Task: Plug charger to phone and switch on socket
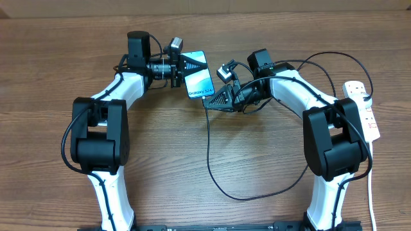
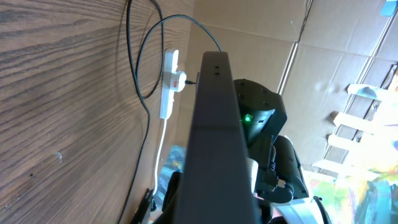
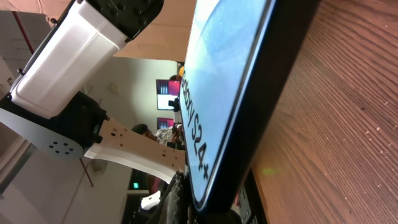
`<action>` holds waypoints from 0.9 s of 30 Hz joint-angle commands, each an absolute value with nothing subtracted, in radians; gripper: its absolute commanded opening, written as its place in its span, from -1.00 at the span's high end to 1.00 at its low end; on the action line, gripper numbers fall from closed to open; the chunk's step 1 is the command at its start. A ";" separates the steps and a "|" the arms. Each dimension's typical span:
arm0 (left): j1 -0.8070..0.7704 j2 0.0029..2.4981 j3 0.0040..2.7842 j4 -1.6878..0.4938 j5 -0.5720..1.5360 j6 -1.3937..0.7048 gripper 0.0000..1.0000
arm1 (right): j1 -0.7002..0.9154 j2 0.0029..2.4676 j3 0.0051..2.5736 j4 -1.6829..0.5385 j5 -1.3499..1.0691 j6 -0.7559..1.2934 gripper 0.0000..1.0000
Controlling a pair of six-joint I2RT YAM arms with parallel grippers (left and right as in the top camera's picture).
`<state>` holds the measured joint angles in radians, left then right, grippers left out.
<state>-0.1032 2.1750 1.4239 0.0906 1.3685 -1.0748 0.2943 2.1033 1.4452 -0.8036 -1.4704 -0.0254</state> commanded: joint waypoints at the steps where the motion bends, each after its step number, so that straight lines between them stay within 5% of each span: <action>1: -0.115 2.137 1.439 0.091 1.433 -1.082 0.91 | 0.274 2.110 1.450 -0.794 -1.483 -0.022 0.93; 27: -0.139 2.137 1.439 0.112 1.414 -1.108 0.92 | 0.275 2.110 1.450 -0.798 -1.483 -0.022 0.93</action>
<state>-0.1184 2.1750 1.4239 0.1059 1.3525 -1.0981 0.2943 2.1033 1.4452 -0.8040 -1.4704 -0.0254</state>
